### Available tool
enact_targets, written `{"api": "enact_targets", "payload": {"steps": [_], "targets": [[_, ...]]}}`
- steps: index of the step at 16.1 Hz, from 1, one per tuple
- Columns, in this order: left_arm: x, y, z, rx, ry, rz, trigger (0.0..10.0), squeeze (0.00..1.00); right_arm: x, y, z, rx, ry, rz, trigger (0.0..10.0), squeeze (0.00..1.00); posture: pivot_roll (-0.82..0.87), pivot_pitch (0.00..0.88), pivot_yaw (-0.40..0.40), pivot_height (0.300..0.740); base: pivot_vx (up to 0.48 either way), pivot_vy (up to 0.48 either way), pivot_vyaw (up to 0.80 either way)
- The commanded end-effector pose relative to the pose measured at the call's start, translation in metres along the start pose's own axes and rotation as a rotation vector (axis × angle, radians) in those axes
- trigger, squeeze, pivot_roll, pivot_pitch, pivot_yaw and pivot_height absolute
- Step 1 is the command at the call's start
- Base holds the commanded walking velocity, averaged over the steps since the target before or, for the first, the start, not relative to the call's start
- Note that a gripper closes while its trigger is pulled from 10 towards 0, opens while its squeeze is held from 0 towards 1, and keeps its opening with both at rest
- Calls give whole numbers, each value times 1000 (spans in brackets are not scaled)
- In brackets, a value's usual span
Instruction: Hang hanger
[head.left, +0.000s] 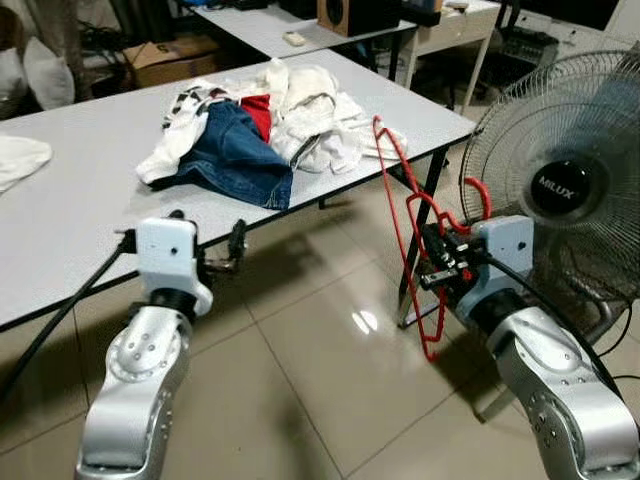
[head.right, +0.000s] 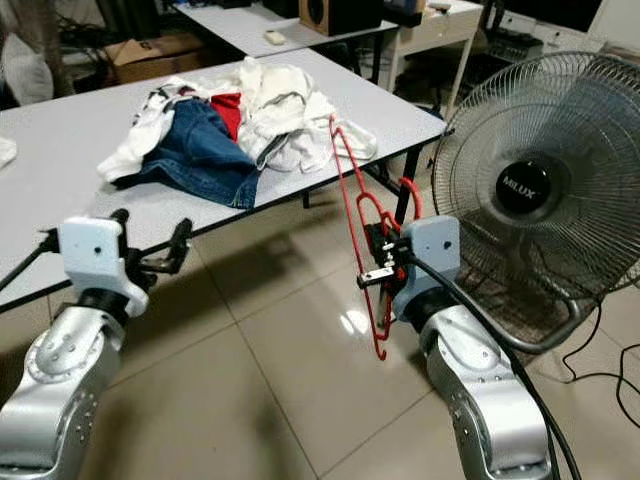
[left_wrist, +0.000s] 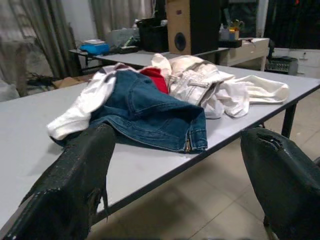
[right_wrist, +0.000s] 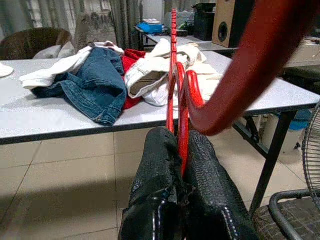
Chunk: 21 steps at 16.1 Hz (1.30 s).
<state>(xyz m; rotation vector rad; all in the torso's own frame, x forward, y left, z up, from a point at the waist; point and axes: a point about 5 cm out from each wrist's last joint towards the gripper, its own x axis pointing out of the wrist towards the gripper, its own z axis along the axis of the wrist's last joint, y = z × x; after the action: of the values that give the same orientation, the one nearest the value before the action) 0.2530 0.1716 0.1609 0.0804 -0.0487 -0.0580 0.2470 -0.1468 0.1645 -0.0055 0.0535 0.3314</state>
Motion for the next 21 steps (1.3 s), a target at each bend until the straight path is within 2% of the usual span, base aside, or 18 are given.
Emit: {"api": "enact_targets", "payload": {"steps": [1, 3, 8, 10, 14, 17, 21], "targets": [[2, 1, 5, 7, -19, 6, 10000, 608, -1, -2, 0, -10, 6, 0, 10000, 0, -83, 0, 37, 740, 319, 0, 800], [2, 1, 4, 6, -17, 4, 10000, 604, -1, -3, -1, -26, 9, -6, 10000, 0, -85, 0, 35, 740, 322, 0, 800], [2, 0, 3, -2, -5, 0, 10000, 604, -1, -4, -2, -18, 13, -20, 10000, 0, -85, 0, 37, 740, 316, 0, 0], [2, 0, 3, -2, -3, 1, 10000, 604, 1, -7, 1, -62, -6, -40, 10000, 0, -84, 1, 36, 740, 315, 0, 0], [2, 2, 3, -1, -4, 13, 10000, 608, 2, -2, 4, -58, -13, 4, 10000, 0, -80, 2, 34, 740, 316, 0, 0], [1, 5, 4, -2, -5, 26, 10000, 608, 5, 4, 5, -85, -13, 52, 10000, 0, -73, 5, 32, 740, 314, 0, 800], [2, 7, 5, 2, -5, 28, 10000, 608, 4, 1, 6, -35, -23, 20, 10000, 0, -77, 6, 40, 740, 316, 0, 200]]}}
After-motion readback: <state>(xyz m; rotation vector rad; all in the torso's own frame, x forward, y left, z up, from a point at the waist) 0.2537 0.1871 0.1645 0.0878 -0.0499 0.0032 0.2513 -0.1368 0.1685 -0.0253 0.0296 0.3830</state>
